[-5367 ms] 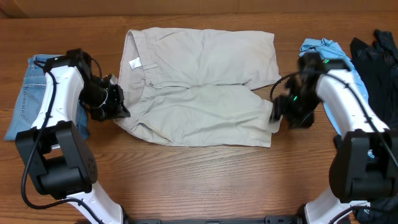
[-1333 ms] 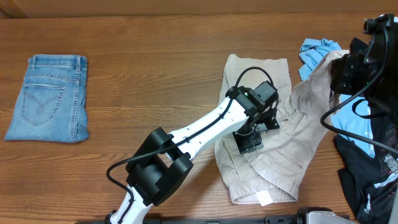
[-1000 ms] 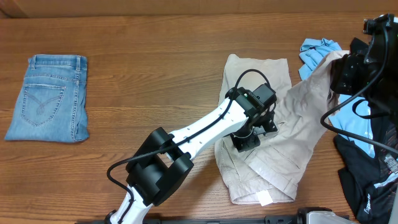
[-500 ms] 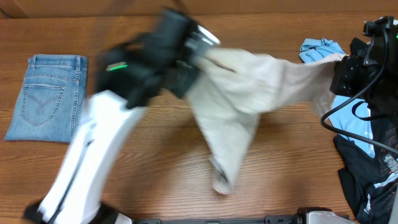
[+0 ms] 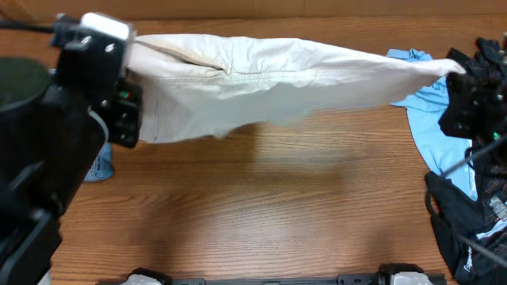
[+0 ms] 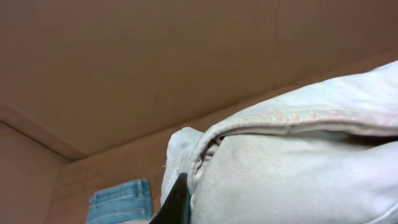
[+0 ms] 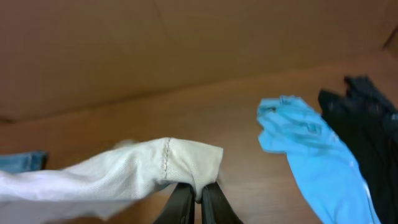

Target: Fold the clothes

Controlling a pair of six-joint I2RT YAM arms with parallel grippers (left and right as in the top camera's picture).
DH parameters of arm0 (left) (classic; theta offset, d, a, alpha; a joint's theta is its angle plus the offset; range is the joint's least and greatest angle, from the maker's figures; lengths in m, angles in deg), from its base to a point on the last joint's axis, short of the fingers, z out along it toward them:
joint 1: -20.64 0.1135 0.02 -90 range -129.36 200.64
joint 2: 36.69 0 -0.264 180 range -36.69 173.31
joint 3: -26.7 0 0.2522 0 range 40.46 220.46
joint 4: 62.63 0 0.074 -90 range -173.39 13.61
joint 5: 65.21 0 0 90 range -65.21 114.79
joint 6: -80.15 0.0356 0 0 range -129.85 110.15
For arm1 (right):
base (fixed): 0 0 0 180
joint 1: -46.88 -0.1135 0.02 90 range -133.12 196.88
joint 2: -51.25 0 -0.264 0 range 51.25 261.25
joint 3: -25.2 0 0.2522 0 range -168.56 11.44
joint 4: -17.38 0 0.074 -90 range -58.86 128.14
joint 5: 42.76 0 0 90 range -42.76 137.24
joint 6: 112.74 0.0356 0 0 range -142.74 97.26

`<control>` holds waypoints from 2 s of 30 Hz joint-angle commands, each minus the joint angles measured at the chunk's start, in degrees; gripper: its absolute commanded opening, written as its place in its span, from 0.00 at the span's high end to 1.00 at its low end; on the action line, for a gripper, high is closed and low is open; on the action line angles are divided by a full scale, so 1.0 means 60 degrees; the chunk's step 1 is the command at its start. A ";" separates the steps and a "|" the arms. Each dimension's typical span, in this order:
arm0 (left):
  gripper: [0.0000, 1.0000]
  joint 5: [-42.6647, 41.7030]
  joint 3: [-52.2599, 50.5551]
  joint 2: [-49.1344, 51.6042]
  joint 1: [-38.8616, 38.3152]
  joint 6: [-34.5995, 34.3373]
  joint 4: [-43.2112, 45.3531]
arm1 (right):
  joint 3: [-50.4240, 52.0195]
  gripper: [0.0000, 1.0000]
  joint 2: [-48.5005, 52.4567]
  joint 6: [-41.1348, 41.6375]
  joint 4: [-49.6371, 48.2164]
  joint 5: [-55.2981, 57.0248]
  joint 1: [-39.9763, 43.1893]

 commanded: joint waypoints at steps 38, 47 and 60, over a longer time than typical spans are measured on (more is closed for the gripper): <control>0.96 -0.0889 0.2386 0.5402 0.3883 -0.0510 0.1501 | -0.1814 0.96 0.4379 0.1756 -0.1625 0.4197 0.0670; 0.96 -0.0991 0.2361 0.7748 0.3931 -0.0914 -0.2164 | 0.0350 0.96 0.5344 0.1810 0.0474 0.3286 0.0674; 0.96 -0.4277 0.1894 0.8743 0.3799 -0.0656 -0.2677 | 0.2750 0.96 0.5362 0.1056 -0.0827 0.2255 0.0670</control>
